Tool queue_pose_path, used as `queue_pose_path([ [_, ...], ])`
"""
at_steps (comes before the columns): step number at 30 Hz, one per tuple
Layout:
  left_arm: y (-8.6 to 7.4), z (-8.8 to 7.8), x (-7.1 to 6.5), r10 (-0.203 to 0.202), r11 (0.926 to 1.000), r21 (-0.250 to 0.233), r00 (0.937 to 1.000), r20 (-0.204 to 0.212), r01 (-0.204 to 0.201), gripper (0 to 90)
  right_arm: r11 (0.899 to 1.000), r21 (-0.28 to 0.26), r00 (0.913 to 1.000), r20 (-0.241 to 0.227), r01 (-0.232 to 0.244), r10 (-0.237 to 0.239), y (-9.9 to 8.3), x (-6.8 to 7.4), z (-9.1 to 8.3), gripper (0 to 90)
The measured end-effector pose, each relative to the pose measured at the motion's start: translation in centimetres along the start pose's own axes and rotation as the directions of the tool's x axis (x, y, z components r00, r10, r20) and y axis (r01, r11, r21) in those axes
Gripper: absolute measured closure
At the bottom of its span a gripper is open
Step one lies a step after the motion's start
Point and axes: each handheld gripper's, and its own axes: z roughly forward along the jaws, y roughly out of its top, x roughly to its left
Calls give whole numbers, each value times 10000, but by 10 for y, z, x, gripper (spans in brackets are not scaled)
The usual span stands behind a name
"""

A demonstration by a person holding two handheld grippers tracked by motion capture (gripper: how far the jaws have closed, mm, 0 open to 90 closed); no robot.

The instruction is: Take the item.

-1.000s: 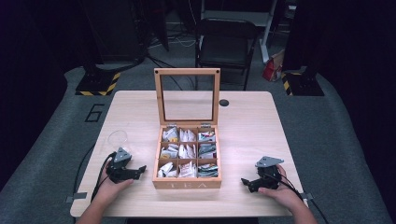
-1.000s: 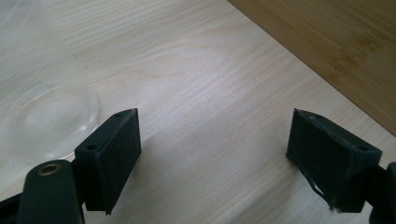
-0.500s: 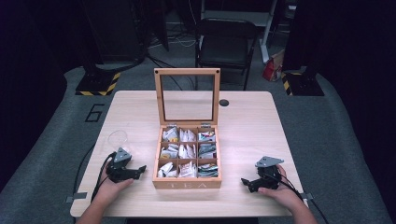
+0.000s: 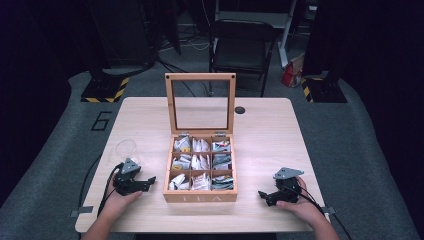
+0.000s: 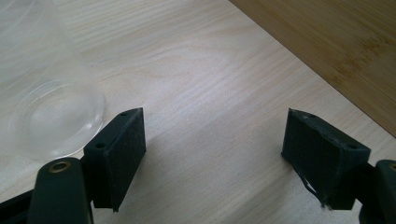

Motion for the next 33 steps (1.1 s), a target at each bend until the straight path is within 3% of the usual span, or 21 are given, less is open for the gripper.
queue_pose_path([
  [13, 9, -16, -5, -332, 9994, -62, 9982, 508, 336, 334, 10000, 34, 10000, -34, 5, -5, 0, 0, 0, 0],
  [25, 15, -25, -8, -309, 9993, -210, 9983, 500, 320, 358, 10000, 25, 10000, -30, 2, -2, 0, 0, 0, 0],
  [33, 16, -26, -11, -439, 9987, -217, 9965, 714, 455, 375, 10000, 25, 10000, -30, -3, 3, 0, 0, 0, 0],
])
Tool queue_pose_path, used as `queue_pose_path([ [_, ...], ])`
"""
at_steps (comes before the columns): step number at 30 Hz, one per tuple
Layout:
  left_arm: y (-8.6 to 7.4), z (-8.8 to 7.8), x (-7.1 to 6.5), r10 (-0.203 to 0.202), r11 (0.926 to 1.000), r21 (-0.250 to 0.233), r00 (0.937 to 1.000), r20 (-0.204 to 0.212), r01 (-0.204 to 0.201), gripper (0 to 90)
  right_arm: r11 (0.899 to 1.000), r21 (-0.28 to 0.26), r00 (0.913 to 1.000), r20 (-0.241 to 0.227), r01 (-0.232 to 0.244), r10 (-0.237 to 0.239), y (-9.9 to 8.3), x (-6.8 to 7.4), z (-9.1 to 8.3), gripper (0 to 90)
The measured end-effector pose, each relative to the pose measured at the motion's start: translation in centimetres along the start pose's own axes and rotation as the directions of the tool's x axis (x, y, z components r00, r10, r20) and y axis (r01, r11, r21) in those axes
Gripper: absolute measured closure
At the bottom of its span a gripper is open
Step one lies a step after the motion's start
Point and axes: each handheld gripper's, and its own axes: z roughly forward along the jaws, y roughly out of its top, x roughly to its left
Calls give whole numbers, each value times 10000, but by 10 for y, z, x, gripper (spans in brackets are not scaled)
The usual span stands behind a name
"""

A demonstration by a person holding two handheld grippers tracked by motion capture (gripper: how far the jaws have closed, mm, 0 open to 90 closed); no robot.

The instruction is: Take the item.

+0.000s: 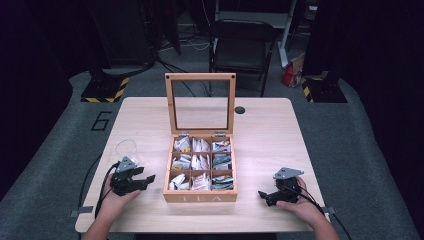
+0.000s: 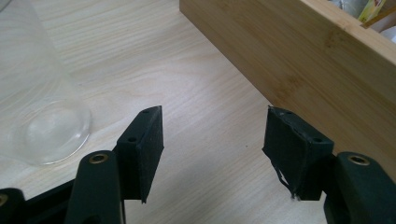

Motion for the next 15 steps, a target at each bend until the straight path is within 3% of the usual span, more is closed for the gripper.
queue_pose_path([
  [5, 3, 1, -2, -26, 10000, 77, 9999, 132, 25, 386, 10000, 14, 10000, -5, 7, -7, 0, 0, 0, 0],
  [15, 17, -4, -5, -108, 9996, -255, 9999, 133, 111, 419, 10000, 4, 10000, -1, 6, -6, 0, 0, 0, 0],
])
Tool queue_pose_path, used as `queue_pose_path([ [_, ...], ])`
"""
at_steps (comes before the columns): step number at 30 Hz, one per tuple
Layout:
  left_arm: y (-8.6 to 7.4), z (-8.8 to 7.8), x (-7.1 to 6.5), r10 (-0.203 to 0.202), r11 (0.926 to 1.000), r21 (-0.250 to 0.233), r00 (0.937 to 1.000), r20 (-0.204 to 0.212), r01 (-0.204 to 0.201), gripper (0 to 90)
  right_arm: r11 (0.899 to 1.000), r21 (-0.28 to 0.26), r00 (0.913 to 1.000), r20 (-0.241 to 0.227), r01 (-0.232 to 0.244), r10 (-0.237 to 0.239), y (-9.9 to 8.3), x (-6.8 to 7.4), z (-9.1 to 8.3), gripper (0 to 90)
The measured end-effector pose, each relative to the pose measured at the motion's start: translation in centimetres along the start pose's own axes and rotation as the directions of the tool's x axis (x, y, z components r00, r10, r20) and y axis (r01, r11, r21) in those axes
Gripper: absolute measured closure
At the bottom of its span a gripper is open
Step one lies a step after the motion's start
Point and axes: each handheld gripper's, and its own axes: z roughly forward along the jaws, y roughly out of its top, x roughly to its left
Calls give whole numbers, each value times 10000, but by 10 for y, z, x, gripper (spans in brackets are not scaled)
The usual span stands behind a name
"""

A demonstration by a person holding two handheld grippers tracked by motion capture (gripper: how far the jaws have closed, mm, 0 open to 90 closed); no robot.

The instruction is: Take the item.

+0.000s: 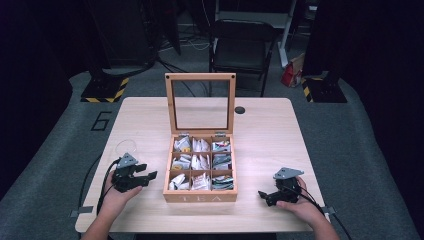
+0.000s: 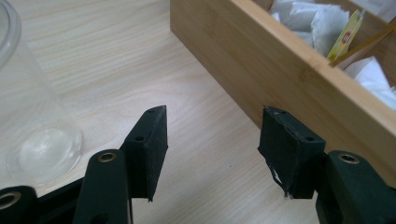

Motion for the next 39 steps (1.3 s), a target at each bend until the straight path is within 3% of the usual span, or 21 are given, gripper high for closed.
queue_pose_path([
  [9, 9, -5, -1, -28, 9998, -193, 10000, -29, 28, 433, 10000, 6, 10000, -2, -4, 4, 0, 0, 0, 0],
  [17, 18, -9, 1, -283, 9991, -319, 9996, 22, 284, 465, 10000, 17, 10000, -15, 28, -28, 0, 0, 0, 0],
  [39, 52, -14, -14, 531, 9974, -497, 9979, 358, -513, 525, 10000, 22, 10000, -20, 34, -34, 0, 0, 0, 0],
])
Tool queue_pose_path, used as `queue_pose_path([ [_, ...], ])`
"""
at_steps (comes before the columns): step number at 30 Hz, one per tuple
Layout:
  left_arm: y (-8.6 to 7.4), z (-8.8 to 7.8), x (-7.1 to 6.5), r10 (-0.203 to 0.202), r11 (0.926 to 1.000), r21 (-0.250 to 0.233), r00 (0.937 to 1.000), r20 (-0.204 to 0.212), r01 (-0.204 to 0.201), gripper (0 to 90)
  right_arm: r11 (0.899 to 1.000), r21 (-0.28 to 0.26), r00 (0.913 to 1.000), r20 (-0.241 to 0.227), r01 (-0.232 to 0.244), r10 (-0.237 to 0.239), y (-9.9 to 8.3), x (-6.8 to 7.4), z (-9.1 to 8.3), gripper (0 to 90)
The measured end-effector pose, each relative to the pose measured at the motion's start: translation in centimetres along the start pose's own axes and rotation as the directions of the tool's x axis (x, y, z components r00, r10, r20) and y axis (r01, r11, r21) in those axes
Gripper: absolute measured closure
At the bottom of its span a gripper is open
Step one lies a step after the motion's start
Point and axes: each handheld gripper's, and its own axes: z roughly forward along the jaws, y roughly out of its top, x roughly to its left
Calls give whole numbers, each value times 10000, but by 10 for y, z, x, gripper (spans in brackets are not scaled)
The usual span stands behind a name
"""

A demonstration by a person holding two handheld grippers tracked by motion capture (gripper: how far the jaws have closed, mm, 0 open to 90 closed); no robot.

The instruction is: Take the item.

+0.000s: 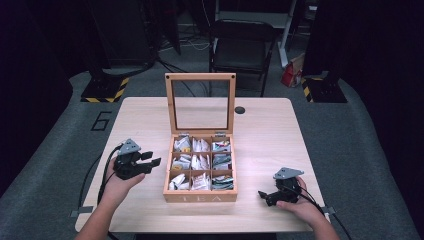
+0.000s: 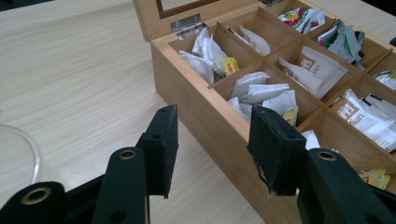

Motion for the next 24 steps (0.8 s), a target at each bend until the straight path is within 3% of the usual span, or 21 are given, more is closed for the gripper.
queue_pose_path([
  [17, 15, 17, -16, 521, 9986, 95, 9975, 481, -526, 563, 10000, -2, 10000, 6, -5, 5, 0, 0, 0, 0],
  [24, 17, 23, -23, 548, 9984, 89, 9960, 706, -556, 575, 10000, -1, 10000, -1, 1, -1, 0, 0, 0, 0],
])
